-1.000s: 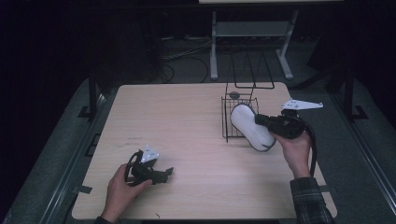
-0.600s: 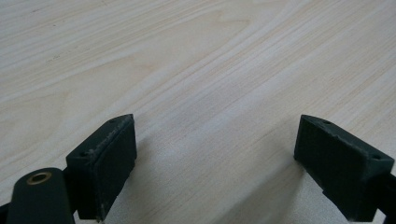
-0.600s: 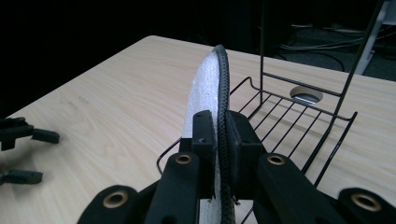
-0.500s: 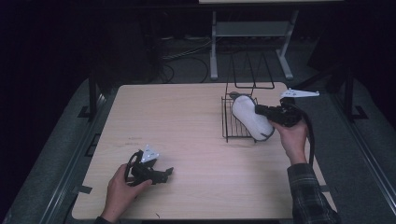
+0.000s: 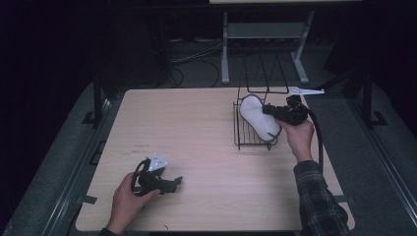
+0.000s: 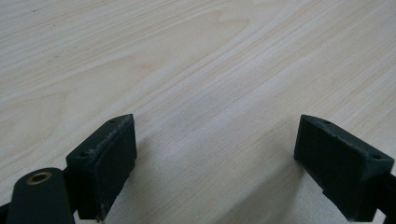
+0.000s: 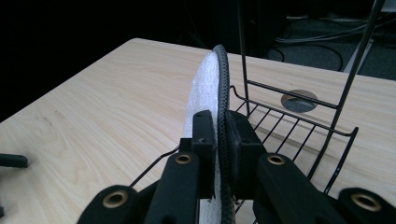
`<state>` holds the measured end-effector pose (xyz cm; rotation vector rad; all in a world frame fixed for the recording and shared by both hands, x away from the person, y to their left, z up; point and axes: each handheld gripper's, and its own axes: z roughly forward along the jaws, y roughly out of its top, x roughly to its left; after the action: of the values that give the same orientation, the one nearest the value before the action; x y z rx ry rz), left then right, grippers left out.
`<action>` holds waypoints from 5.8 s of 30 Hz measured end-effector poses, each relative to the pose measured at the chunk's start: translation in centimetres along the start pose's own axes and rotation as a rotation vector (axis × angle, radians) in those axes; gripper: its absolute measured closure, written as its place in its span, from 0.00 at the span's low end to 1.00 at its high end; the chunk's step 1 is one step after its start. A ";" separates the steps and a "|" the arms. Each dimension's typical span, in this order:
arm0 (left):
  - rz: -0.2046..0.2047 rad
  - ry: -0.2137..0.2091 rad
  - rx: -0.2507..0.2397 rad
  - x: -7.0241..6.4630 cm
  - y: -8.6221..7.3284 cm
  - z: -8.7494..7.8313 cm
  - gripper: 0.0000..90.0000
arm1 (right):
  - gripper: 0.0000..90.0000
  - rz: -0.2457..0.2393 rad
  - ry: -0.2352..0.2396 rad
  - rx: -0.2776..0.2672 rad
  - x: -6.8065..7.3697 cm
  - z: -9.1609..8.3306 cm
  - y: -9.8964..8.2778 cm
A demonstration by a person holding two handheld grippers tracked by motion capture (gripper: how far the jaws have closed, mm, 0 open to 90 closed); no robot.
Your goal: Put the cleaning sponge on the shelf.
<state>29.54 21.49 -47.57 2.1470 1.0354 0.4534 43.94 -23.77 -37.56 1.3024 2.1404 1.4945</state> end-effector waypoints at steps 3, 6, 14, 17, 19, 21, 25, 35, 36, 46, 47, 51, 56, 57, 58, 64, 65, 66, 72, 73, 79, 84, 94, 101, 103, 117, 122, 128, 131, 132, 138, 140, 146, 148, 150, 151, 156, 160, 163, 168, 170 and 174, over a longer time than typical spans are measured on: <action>0.000 -0.001 -0.001 0.0 0.0 0.0 0.14 | 0.92 0.016 -0.009 0.012 -0.4 0.9 0.1; 0.000 0.000 -0.002 0.0 0.0 0.0 0.14 | 0.92 0.021 -0.009 0.005 -0.7 1.6 0.0; -0.001 0.000 -0.003 0.0 0.0 0.0 0.14 | 0.92 0.037 -0.015 0.038 -1.0 2.9 -0.6; -0.001 0.000 -0.003 0.0 0.0 0.0 0.14 | 0.91 0.037 -0.022 0.033 -1.2 3.2 -0.7; -0.001 0.000 -0.003 0.0 0.0 0.0 0.14 | 0.91 0.043 -0.027 0.033 -1.4 3.2 -0.7; -0.001 0.000 -0.003 0.0 0.0 0.0 0.14 | 0.91 0.043 -0.029 0.034 -1.5 3.3 -0.8; -0.001 0.000 -0.003 0.0 0.0 0.0 0.14 | 0.90 0.043 -0.048 0.038 -1.7 3.4 -0.9; -0.001 0.000 -0.003 0.0 0.0 0.0 0.14 | 0.86 0.030 -0.091 0.057 -2.3 4.0 -1.4; -0.001 0.000 -0.003 0.0 0.0 0.0 0.14 | 0.86 0.031 -0.094 0.057 -2.4 4.0 -1.4; -0.001 0.000 -0.003 0.0 0.0 0.0 0.14 | 0.79 0.035 -0.132 0.077 -2.9 4.2 -1.8; -0.001 0.000 -0.003 0.0 0.0 0.0 0.14 | 0.78 0.027 -0.142 0.084 -3.0 4.3 -1.9; -0.001 0.001 -0.003 0.0 0.0 0.0 0.14 | 0.71 0.022 -0.161 0.100 -3.1 4.4 -2.0; -0.001 0.001 -0.003 0.0 0.0 0.0 0.14 | 0.68 0.014 -0.169 0.088 -3.1 3.9 -1.8; -0.001 0.001 -0.003 0.0 0.0 0.0 0.14 | 0.68 0.014 -0.169 0.088 -3.1 3.9 -1.8; -0.001 0.001 -0.003 0.0 0.0 0.0 0.14 | 0.72 0.011 -0.167 0.086 -3.1 3.6 -1.8; -0.001 0.001 -0.003 0.0 0.0 0.0 0.14 | 0.99 -0.018 -0.147 0.094 -2.5 2.0 -2.3; -0.001 0.001 -0.003 0.0 0.0 0.0 0.14 | 1.00 -0.036 -0.146 0.120 -2.2 1.7 -2.7; -0.001 0.001 -0.003 0.0 0.0 0.0 0.14 | 1.00 -0.045 -0.144 0.134 -2.1 1.5 -2.9; -0.001 -0.001 -0.002 0.0 0.0 0.0 0.14 | 1.00 -0.086 -0.138 0.173 -1.4 0.9 -4.1; -0.001 0.000 -0.001 0.0 0.0 0.0 0.14 | 1.00 -0.089 -0.139 0.179 -1.2 0.9 -4.3; -0.001 0.000 -0.001 0.0 0.0 0.0 0.14 | 1.00 -0.109 -0.146 0.213 -0.5 1.4 -5.3; -0.001 0.000 -0.001 0.0 0.0 0.0 0.14 | 1.00 -0.125 -0.115 0.221 0.3 2.1 -5.6; -0.001 0.000 -0.001 0.0 0.0 0.0 0.14 | 1.00 -0.123 -0.110 0.206 0.5 1.9 -5.4; -0.001 0.001 0.000 0.0 0.0 0.0 0.14 | 1.00 -0.125 -0.108 0.184 0.7 0.7 -4.9; -0.001 0.001 -0.001 0.0 0.0 0.0 0.14 | 0.97 -0.117 -0.102 0.174 0.7 0.4 -4.9; -0.001 0.001 -0.001 0.0 0.0 0.0 0.14 | 0.49 -0.092 -0.114 0.148 1.0 -1.0 -4.8; -0.001 0.001 -0.002 0.0 0.0 0.0 0.14 | 0.35 -0.106 -0.156 0.140 1.5 -1.7 -5.4; -0.001 0.001 -0.003 0.0 0.0 0.0 0.14 | 0.32 -0.110 -0.161 0.142 1.6 -2.5 -5.9; -0.001 0.001 -0.004 0.0 0.0 0.0 0.14 | 0.31 -0.114 -0.169 0.139 1.8 -3.2 -6.5; -0.001 0.001 -0.005 0.0 0.0 0.0 0.14 | 0.31 -0.116 -0.169 0.136 1.8 -3.4 -6.6; -0.001 0.001 -0.005 0.0 0.0 0.0 0.14 | 0.31 -0.107 -0.170 0.127 1.9 -4.3 -7.6; -0.001 0.001 -0.005 0.0 0.0 0.0 0.14 | 0.31 -0.107 -0.175 0.131 1.9 -4.7 -8.0; -0.001 0.001 -0.005 0.0 0.0 0.0 0.14 | 0.30 -0.108 -0.176 0.140 2.1 -5.6 -9.2; -0.001 0.001 -0.005 0.0 0.0 0.0 0.14 | 0.30 -0.107 -0.174 0.149 2.2 -5.8 -9.5; -0.001 0.001 -0.005 0.0 0.0 0.0 0.14 | 0.30 -0.112 -0.178 0.149 2.2 -6.0 -9.8; -0.001 0.001 -0.004 0.0 0.0 0.0 0.14 | 0.30 -0.114 -0.182 0.145 2.3 -6.1 -10.0; -0.001 0.001 -0.005 0.0 0.0 0.0 0.14 | 0.29 -0.112 -0.181 0.152 2.4 -6.8 -11.1; 0.000 0.001 -0.005 0.0 0.0 0.0 0.14 | 0.29 -0.117 -0.184 0.151 2.8 -7.5 -11.9; 0.000 0.001 -0.004 0.0 0.0 0.0 0.14 | 0.28 -0.121 -0.185 0.156 3.0 -8.2 -12.7; 0.001 0.001 -0.004 0.0 0.0 0.0 0.14 | 0.19 -0.101 -0.195 0.170 3.1 -8.8 -13.8; 0.001 0.002 -0.004 0.0 0.0 0.0 0.14 | 0.18 -0.094 -0.198 0.174 3.1 -9.1 -14.3; 0.001 0.001 -0.004 0.0 0.0 0.0 0.14 | 0.16 -0.085 -0.216 0.182 3.2 -9.5 -15.4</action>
<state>29.54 21.47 -47.61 2.1437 1.0337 0.4572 28.05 -28.81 -45.25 1.3427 2.1991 1.0934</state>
